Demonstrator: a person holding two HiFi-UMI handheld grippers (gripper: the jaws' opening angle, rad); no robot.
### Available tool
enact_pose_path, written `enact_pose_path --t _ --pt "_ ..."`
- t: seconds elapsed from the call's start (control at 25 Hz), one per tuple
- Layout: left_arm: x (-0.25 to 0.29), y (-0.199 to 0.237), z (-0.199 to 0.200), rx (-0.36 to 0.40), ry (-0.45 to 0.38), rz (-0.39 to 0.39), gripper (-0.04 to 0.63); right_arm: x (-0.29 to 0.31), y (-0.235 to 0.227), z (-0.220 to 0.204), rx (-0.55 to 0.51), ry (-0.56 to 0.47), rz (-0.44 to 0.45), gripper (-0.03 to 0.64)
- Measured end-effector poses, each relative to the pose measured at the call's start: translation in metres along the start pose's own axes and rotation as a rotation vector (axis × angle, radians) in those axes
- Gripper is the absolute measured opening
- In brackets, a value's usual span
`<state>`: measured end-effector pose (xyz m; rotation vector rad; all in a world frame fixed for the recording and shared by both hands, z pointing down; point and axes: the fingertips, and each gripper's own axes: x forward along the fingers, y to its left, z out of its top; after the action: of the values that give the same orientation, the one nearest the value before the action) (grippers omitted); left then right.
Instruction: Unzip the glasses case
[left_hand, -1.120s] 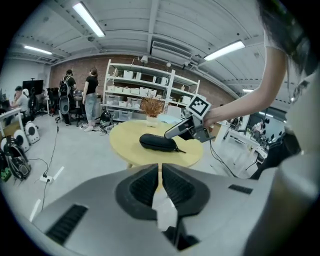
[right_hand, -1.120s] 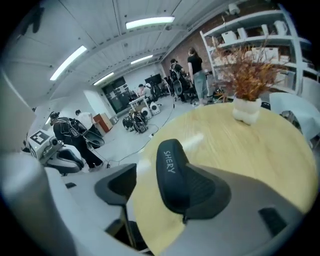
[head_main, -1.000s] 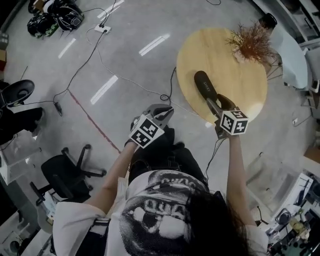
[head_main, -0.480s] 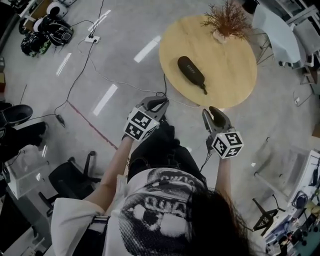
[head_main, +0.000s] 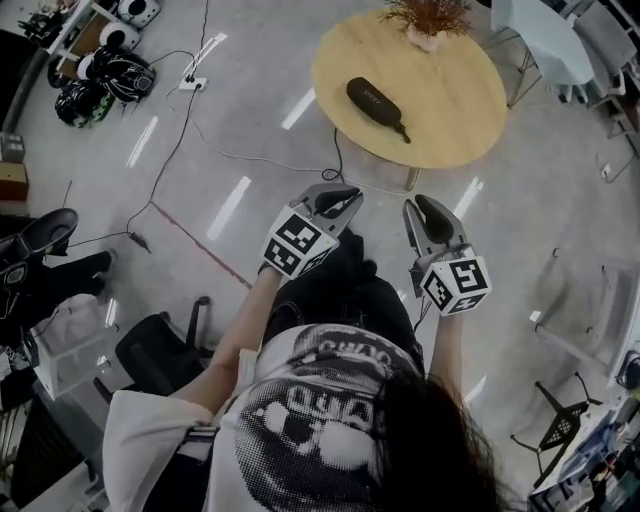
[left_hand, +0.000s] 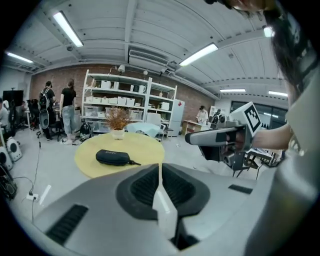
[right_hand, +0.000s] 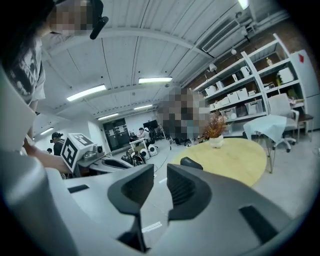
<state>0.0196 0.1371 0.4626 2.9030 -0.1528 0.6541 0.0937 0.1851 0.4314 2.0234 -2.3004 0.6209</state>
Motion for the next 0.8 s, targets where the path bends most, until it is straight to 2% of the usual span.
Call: enact_pose_path --t 0.08,0.2,0.36,0.8 --pt "-0.005 -0.016 -0.001 0.019 0.002 -0.008 0.015 -0.012 0.010 -0.003 -0.005 -0.013 0.004 0.072" --pt "-0.012 -0.038 0.000 0.046 -0.004 -0.029 0.015 -0.026 0.018 -0.008 -0.014 -0.018 0.003 0.016" --pt "-0.016 -0.062 0.001 0.079 0.004 -0.047 0.015 -0.041 0.019 -0.015 -0.020 -0.013 -0.011 -0.012" --pt "-0.019 -0.111 0.011 0.138 0.011 -0.128 0.014 -0.081 0.024 -0.022 -0.033 -0.017 -0.076 -0.013"
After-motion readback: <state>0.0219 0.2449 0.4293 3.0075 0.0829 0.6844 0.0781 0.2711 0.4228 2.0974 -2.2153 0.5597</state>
